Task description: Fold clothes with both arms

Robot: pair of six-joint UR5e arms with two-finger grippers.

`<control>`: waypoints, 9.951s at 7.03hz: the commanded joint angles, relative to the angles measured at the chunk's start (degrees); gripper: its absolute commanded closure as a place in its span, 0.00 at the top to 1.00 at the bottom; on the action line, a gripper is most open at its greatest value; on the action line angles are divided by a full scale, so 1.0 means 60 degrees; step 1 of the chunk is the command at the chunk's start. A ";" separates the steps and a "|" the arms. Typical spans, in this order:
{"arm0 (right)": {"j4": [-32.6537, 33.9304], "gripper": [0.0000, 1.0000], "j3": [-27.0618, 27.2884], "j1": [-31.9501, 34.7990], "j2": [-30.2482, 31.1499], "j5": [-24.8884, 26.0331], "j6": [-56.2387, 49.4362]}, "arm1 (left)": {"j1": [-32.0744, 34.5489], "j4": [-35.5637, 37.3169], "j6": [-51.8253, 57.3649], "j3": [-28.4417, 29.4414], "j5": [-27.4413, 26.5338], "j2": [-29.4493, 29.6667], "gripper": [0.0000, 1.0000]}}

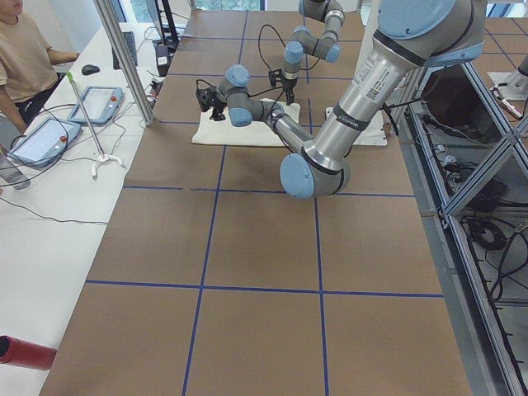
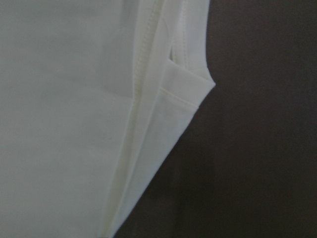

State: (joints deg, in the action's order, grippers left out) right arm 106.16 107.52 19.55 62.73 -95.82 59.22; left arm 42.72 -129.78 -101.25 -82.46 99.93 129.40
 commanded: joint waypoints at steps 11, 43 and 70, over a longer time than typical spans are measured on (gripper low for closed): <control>-0.4093 0.86 0.0086 -0.0973 0.0573 0.1966 1.0223 | 0.0000 0.0419 0.0000 -0.0891 0.0000 -0.0341 0.50; -0.4334 0.00 0.1342 -0.0915 0.1571 0.1718 0.9847 | -0.4818 0.2742 -0.2651 -0.4581 -0.2270 -0.3681 0.65; -0.4348 0.00 0.1493 0.1296 0.0709 -0.0376 0.9905 | -0.3853 0.5326 -0.1305 -0.7283 -0.2387 -0.3081 0.00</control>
State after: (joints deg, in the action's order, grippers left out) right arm 80.16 120.55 24.65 69.69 -95.80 118.67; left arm 18.29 -97.80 -111.08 -129.58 85.35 110.61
